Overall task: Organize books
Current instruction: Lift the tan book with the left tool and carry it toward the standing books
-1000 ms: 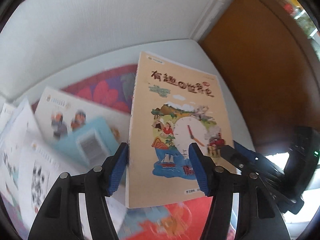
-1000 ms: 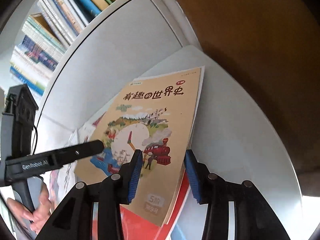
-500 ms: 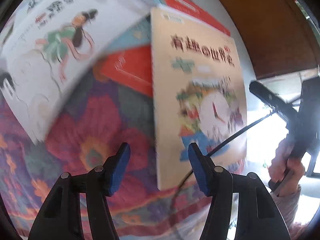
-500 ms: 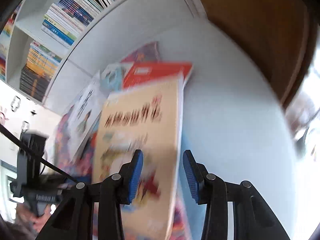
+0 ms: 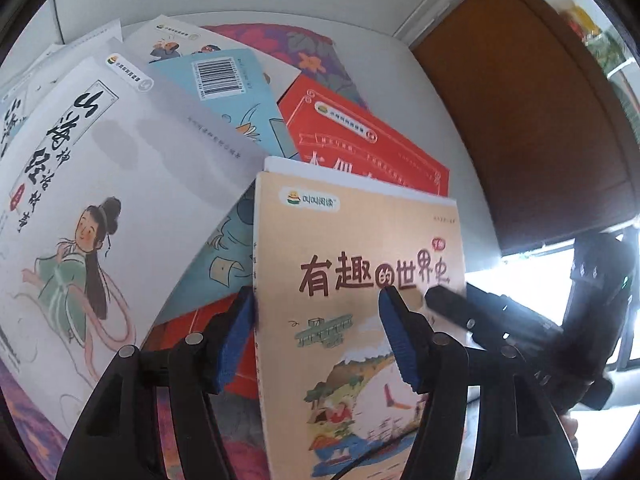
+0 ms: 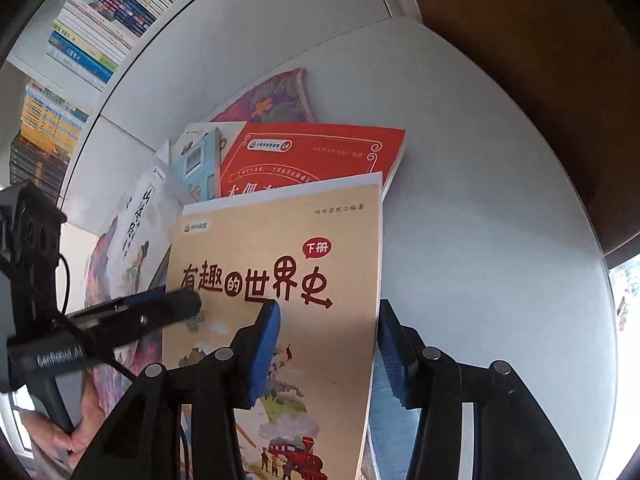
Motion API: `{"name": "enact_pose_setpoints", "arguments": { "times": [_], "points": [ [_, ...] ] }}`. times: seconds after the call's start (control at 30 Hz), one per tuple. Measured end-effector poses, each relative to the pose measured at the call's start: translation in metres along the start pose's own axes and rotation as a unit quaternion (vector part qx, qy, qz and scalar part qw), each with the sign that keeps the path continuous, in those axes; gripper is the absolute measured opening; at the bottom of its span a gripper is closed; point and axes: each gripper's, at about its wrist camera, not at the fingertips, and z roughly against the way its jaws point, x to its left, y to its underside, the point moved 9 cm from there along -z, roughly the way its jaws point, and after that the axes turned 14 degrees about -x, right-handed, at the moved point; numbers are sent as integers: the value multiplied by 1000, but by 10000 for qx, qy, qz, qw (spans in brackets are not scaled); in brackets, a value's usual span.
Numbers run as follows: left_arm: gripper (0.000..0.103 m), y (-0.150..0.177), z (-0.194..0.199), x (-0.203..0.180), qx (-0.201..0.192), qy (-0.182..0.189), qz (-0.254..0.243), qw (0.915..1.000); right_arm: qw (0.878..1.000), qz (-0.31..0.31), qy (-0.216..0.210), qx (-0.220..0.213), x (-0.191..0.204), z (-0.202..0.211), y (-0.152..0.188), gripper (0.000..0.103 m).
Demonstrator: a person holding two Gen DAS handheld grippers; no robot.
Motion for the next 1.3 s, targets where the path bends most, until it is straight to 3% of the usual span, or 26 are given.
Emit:
{"name": "enact_pose_setpoints", "arguments": {
  "times": [0.2,0.4,0.6,0.63,0.67,0.73,0.8,0.9,0.97,1.13,1.23,1.3],
  "points": [
    [60,12,18,10,-95,-246,-242,9994,9997,177,-180,-60,11,4,9,50],
    [59,53,46,50,145,-17,250,9996,9980,328,-526,128,43,12,40,55],
    [59,74,80,91,80,242,747,9969,9969,746,-233,-31,82,26,66,60],
    [59,74,86,99,37,125,705,9974,9975,684,-166,-99,81,29,65,58],
    [59,70,92,104,-34,-16,616,9981,9980,605,-55,-185,78,31,63,58],
    [59,65,105,106,-192,53,523,9984,9967,523,122,-610,74,50,52,57],
    [59,66,124,106,-352,216,513,9978,9910,573,-97,-1206,84,84,38,57],
    [59,78,148,103,-516,235,505,9971,9709,1061,-408,-2109,109,142,32,59],
    [62,86,162,95,-706,270,663,9949,9623,1229,-464,-2383,119,164,38,64],
    [65,108,185,88,-1159,17,1055,9876,9672,266,-1051,-2297,126,181,67,64],
    [65,135,187,86,-1177,-396,1004,9872,9423,-1294,-2017,-2339,114,181,80,64],
    [65,157,182,87,-1030,-577,1138,9865,9310,-1796,-2435,-2042,112,172,88,64]
  ]
}}
